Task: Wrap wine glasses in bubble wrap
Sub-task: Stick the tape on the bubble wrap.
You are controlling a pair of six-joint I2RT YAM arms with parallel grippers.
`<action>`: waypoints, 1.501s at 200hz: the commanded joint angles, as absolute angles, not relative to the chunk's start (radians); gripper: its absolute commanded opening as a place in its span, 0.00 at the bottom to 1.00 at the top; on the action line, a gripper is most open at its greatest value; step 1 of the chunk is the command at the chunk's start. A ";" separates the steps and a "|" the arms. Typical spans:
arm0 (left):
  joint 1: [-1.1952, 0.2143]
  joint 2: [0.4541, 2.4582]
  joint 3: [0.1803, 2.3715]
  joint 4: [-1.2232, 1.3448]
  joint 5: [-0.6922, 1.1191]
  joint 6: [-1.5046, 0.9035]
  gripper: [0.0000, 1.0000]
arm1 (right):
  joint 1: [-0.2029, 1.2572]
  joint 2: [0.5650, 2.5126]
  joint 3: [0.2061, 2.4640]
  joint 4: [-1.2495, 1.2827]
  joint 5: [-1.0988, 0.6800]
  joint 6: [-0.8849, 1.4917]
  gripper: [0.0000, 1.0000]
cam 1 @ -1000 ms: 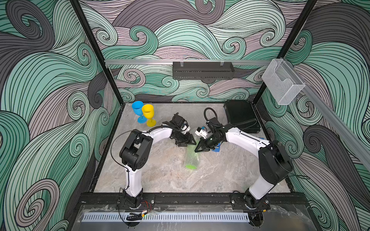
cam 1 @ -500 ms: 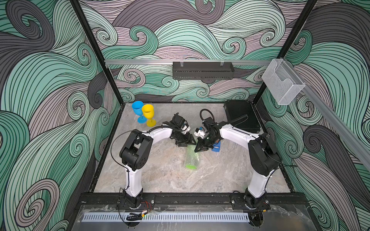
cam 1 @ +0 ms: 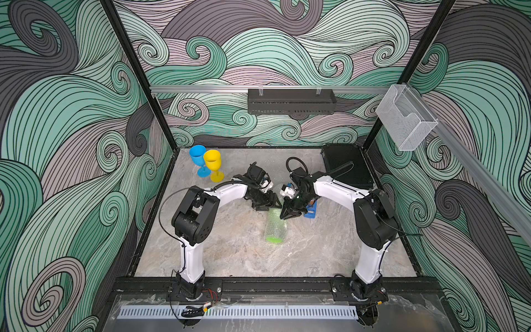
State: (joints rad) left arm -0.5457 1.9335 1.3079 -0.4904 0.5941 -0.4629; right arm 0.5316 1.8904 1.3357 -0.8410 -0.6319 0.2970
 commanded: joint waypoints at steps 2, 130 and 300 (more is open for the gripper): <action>-0.570 1.989 1.277 -0.587 0.512 -0.458 0.63 | 0.520 1.930 1.358 -0.855 -0.549 0.306 0.23; -0.571 1.996 1.277 -0.588 0.511 -0.458 0.63 | 0.520 1.910 1.405 -0.888 -0.581 0.303 0.34; -0.571 1.992 1.277 -0.593 0.501 -0.450 0.63 | 0.522 1.806 1.440 -0.984 -0.682 0.282 0.33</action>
